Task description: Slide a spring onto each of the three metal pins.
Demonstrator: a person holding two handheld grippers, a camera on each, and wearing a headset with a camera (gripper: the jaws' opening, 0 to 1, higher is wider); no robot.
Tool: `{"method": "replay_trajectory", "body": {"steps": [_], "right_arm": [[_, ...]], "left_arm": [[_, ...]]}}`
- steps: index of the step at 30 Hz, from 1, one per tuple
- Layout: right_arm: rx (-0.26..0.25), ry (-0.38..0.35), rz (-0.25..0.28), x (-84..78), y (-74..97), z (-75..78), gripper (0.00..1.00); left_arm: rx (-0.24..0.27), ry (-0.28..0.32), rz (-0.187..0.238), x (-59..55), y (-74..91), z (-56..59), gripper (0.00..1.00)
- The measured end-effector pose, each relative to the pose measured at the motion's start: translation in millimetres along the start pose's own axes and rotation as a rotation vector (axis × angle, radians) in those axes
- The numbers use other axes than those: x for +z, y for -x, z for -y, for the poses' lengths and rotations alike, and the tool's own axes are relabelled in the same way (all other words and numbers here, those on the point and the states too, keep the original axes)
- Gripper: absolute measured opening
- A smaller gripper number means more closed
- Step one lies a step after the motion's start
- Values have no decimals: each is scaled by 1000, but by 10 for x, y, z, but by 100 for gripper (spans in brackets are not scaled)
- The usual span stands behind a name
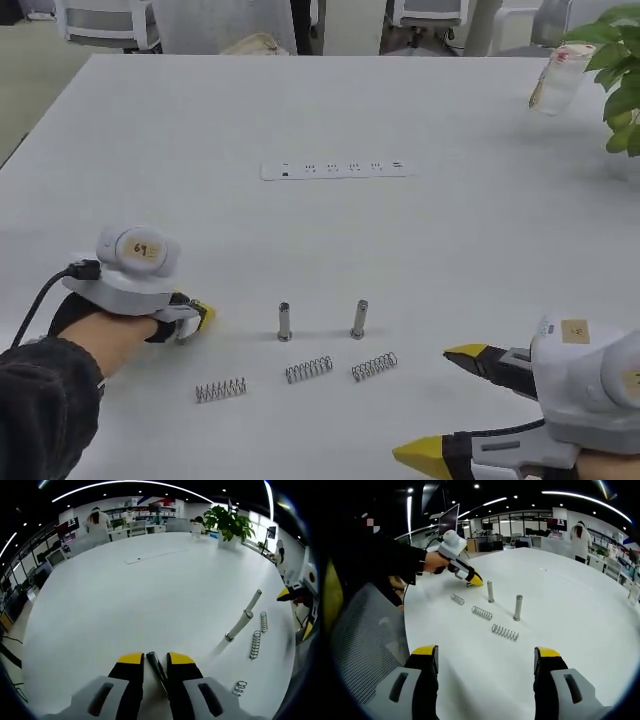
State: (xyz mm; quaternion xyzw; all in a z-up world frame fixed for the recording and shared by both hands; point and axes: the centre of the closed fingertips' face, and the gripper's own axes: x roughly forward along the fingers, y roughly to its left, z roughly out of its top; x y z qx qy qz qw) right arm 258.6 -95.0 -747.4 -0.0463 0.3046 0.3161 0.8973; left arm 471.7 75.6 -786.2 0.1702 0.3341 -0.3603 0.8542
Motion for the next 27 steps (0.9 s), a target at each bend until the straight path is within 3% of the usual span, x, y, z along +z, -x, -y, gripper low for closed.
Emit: {"method": "replay_trajectory", "body": {"steps": [3,12,27], "right_arm": [[-1,-1,1,8,3,7,77],[3,-2,3,14,2,0,76],[5,2,6,29,5,-13,74]], "left_arm": [[10,-33,-8,0,-4,-8,6],[5,-44,-16,3,-10,2,2],[9,-69,-25,-2,-21,-16,0]]}}
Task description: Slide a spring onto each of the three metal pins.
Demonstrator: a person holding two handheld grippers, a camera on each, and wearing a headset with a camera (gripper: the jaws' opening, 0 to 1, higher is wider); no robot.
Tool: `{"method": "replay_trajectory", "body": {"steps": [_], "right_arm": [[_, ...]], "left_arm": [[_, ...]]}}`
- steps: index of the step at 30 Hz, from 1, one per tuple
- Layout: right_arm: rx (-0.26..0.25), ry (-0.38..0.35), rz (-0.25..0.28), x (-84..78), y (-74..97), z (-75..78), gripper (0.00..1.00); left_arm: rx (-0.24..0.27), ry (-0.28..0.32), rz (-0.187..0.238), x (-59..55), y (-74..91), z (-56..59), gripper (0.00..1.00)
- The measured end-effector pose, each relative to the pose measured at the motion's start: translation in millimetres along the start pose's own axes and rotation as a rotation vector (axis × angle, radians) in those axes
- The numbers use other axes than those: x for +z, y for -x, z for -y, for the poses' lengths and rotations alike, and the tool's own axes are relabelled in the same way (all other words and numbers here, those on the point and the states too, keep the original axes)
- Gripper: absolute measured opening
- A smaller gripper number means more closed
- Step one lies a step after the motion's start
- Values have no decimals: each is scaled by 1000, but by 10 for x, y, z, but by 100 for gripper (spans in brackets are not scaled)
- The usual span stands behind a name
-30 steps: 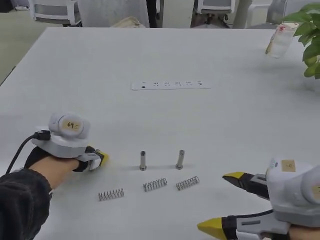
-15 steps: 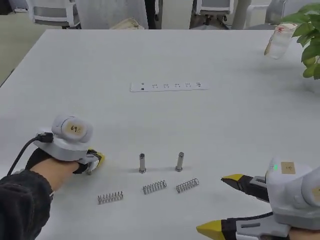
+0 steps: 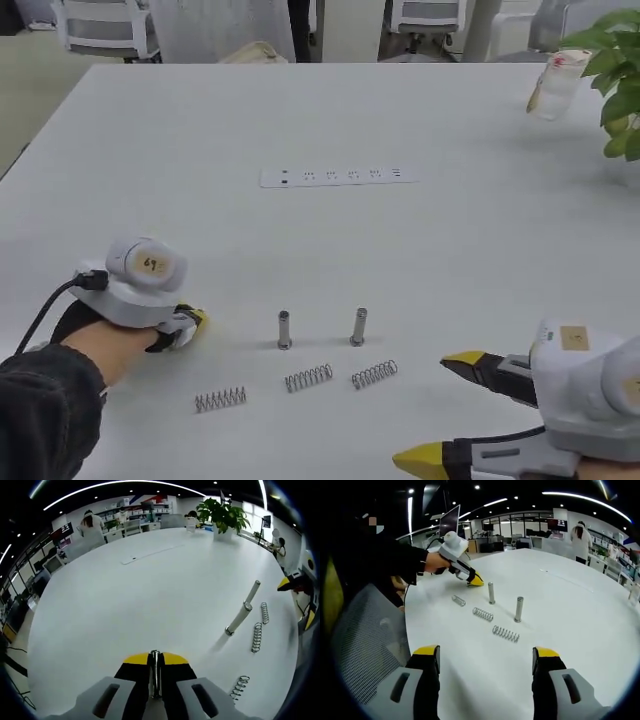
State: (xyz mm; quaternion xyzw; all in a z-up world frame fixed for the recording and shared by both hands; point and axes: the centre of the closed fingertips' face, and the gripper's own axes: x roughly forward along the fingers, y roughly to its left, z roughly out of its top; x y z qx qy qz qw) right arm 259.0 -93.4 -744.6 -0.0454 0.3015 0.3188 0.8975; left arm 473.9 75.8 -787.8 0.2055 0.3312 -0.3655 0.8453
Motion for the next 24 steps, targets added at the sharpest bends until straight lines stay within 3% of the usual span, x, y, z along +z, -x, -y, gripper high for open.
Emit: {"method": "replay_trajectory", "body": {"steps": [9,14,24], "right_arm": [[-1,2,-4,-3,-4,2,74],[-1,5,-4,4,-4,-3,73],[1,17,-6,11,-4,-13,73]], "left_arm": [[-9,16,4,-6,72,7,0],[-20,52,30,44,154,31,0],[-21,51,56,53,332,62,0]]}}
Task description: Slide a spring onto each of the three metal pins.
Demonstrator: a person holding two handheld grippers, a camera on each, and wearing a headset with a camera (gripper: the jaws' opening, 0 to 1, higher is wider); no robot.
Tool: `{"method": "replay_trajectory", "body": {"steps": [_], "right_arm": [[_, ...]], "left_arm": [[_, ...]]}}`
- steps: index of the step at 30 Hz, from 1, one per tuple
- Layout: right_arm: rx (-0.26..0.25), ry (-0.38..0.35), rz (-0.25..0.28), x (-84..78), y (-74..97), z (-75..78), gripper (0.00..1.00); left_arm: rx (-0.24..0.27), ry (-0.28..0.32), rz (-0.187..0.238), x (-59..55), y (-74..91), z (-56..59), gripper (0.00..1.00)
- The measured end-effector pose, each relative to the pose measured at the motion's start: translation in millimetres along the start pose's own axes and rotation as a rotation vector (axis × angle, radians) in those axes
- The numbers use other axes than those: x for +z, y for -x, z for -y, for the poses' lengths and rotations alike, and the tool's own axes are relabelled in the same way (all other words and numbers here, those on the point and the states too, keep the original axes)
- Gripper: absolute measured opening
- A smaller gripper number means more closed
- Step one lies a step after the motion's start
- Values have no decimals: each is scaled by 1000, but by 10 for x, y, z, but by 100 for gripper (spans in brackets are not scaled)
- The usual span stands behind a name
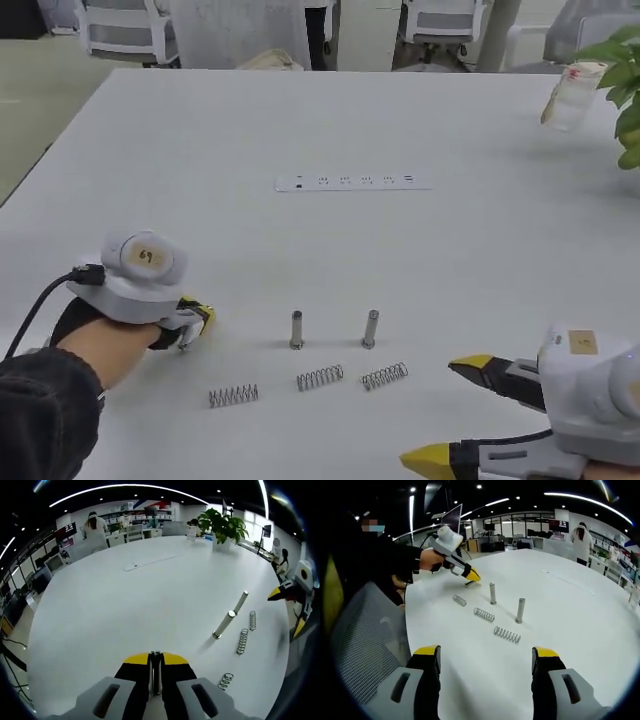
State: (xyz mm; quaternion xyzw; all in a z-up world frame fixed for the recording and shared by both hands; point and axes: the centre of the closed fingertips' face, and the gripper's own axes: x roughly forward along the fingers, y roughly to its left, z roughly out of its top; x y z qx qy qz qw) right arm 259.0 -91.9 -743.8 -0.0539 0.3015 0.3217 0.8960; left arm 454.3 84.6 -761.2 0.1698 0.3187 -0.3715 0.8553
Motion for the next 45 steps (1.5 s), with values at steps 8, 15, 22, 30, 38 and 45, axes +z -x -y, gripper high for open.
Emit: {"method": "replay_trajectory", "body": {"steps": [8,15,22,30,38,45], "right_arm": [[5,8,-1,9,-3,-11,73],[6,13,1,20,5,-28,73],[6,18,2,29,8,-36,73],[7,21,-2,31,-2,-52,73],[6,26,-7,33,-10,-57,73],[4,29,-8,33,-11,-52,72]], "left_arm": [[0,-1,21,6,89,-8,0],[-9,7,32,6,145,12,0],[-18,16,48,7,197,42,0],[-25,25,60,16,233,51,0],[-39,26,81,45,240,106,0],[-48,33,84,19,281,160,0]]}}
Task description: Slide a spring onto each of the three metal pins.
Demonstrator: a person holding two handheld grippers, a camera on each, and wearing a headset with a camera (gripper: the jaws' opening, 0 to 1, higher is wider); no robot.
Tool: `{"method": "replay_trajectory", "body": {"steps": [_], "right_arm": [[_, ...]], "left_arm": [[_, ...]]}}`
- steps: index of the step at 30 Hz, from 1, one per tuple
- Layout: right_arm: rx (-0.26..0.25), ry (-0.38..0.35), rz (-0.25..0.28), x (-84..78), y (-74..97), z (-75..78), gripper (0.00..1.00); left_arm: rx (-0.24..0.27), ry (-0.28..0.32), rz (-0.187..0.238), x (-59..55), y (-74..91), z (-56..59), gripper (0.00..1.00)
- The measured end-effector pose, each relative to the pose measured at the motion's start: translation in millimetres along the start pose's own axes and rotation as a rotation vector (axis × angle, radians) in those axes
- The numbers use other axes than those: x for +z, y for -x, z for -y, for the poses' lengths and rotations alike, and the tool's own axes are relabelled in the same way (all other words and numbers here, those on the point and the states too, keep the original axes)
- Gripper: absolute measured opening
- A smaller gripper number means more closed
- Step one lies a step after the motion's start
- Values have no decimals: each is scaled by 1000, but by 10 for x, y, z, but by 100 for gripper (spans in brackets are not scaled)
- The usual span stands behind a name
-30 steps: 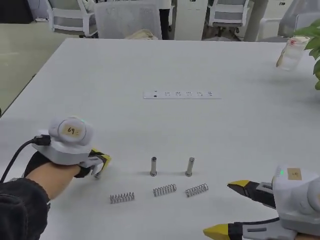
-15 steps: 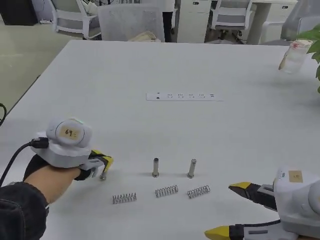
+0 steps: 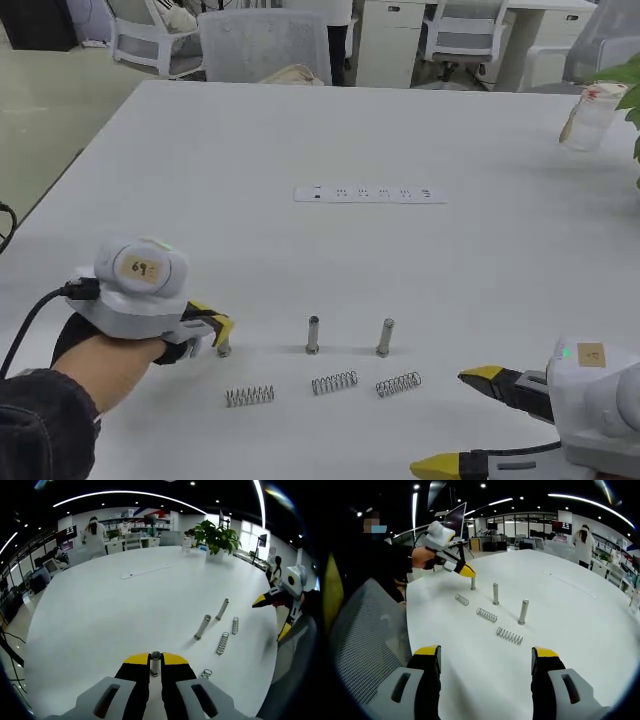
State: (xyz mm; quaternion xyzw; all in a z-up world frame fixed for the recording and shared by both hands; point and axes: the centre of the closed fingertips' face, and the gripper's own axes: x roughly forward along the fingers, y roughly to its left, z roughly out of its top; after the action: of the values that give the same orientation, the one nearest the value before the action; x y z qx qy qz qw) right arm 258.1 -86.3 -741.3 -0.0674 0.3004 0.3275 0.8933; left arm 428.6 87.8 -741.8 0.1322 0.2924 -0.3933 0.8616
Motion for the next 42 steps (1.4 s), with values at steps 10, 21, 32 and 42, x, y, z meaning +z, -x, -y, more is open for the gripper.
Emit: {"method": "replay_trajectory", "body": {"steps": [10,21,32,42], "right_arm": [[3,4,-3,-4,-4,-10,72],[3,4,-4,-10,-4,-7,72],[2,6,-7,-16,-5,-7,72],[3,9,-12,-23,-10,-13,72]], "left_arm": [[-18,-4,5,3,16,100,0],[-37,-20,27,28,-13,151,0],[-50,-46,29,0,-20,173,2],[-54,-31,33,-36,8,178,7]]}}
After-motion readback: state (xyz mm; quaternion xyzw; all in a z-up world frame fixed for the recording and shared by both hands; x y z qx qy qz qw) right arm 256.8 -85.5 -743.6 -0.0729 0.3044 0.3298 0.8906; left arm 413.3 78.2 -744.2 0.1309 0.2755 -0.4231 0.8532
